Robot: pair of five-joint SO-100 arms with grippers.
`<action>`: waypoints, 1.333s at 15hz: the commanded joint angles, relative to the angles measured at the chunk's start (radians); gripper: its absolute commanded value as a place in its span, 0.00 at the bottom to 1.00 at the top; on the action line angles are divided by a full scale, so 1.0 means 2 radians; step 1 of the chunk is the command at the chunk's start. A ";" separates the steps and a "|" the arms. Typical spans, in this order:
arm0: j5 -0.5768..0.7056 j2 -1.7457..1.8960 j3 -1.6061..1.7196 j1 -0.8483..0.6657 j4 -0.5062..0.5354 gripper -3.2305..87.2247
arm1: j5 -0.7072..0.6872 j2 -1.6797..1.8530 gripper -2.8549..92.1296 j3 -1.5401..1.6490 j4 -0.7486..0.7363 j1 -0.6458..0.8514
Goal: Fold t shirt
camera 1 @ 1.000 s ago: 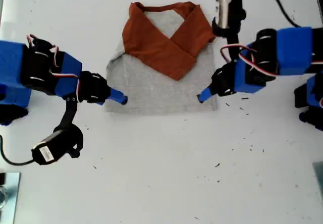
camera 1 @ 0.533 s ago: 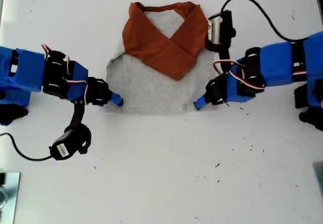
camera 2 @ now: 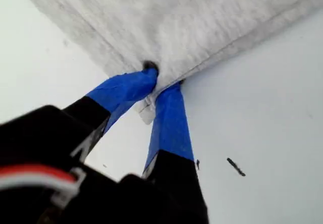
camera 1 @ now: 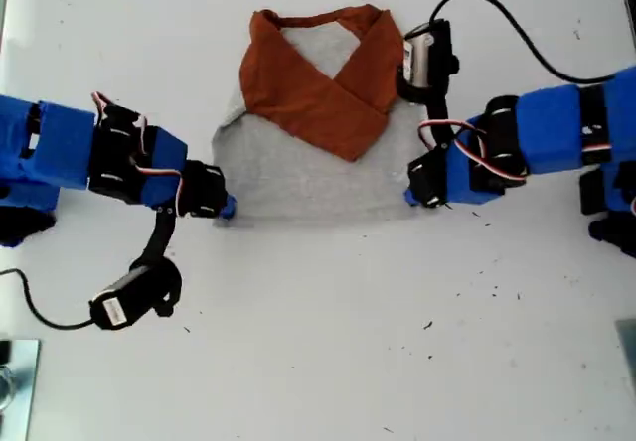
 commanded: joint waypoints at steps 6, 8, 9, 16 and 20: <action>-0.035 0.054 -0.103 0.137 0.005 0.03 | 0.028 0.195 0.06 -0.055 0.065 -0.128; -0.008 0.127 -0.098 0.074 0.035 0.03 | -0.044 0.199 0.06 -0.106 0.089 -0.044; 0.023 0.176 -0.085 -0.004 0.074 0.03 | -0.089 0.208 0.06 -0.110 0.086 0.021; 0.188 0.321 0.093 -0.333 0.072 0.29 | -0.098 0.365 0.37 0.023 0.196 0.395; 0.071 0.485 0.290 -0.143 -0.023 0.21 | -0.025 0.481 0.36 0.212 0.165 0.235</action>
